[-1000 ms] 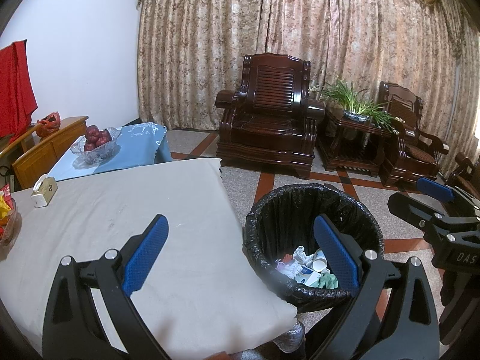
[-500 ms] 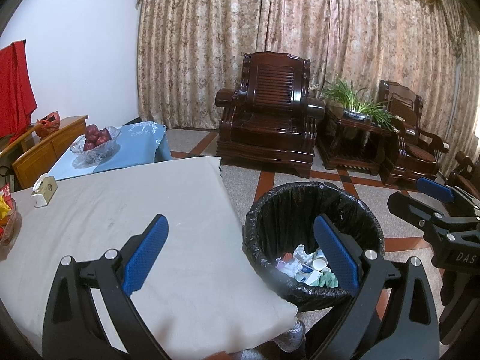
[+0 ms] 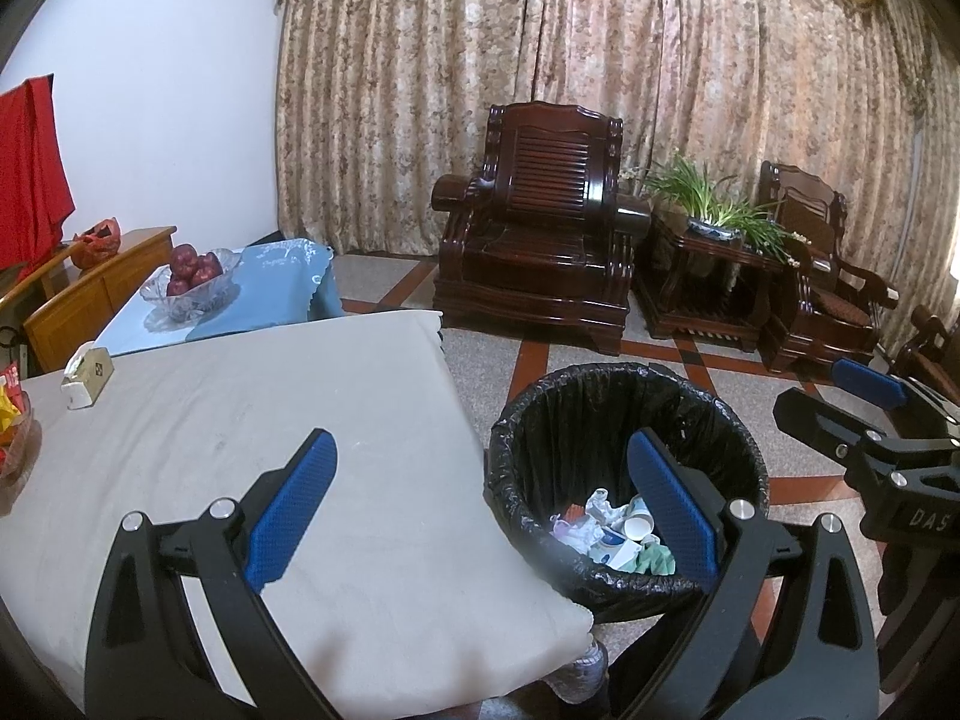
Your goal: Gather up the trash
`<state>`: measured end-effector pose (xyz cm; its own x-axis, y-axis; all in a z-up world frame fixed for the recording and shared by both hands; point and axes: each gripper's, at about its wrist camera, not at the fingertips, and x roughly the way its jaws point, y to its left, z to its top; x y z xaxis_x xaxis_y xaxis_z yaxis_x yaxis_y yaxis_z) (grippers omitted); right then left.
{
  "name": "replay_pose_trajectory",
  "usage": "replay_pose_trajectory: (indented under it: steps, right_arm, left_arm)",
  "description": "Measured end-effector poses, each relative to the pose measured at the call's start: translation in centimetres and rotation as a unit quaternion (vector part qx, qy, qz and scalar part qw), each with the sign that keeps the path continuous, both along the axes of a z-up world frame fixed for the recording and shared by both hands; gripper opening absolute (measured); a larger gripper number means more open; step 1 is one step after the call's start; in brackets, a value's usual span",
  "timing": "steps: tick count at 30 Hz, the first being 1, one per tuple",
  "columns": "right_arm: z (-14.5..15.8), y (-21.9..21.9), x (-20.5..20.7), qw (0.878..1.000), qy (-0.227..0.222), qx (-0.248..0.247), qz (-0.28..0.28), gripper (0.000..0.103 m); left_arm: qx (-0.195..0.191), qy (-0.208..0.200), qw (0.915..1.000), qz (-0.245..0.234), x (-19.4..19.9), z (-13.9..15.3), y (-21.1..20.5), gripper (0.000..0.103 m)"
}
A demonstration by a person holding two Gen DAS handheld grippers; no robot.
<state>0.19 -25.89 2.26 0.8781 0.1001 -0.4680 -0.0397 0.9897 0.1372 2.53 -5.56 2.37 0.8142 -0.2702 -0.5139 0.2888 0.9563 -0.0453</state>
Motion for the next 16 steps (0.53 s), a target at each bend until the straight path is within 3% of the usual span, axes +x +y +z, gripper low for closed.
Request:
replay_pose_trajectory:
  steps: [16]
  right_arm:
    - [0.12, -0.04, 0.10, 1.000, 0.000, 0.000, 0.001, 0.097]
  left_arm:
    - [0.002, 0.000, 1.0000, 0.001, -0.13, -0.18, 0.14, 0.095]
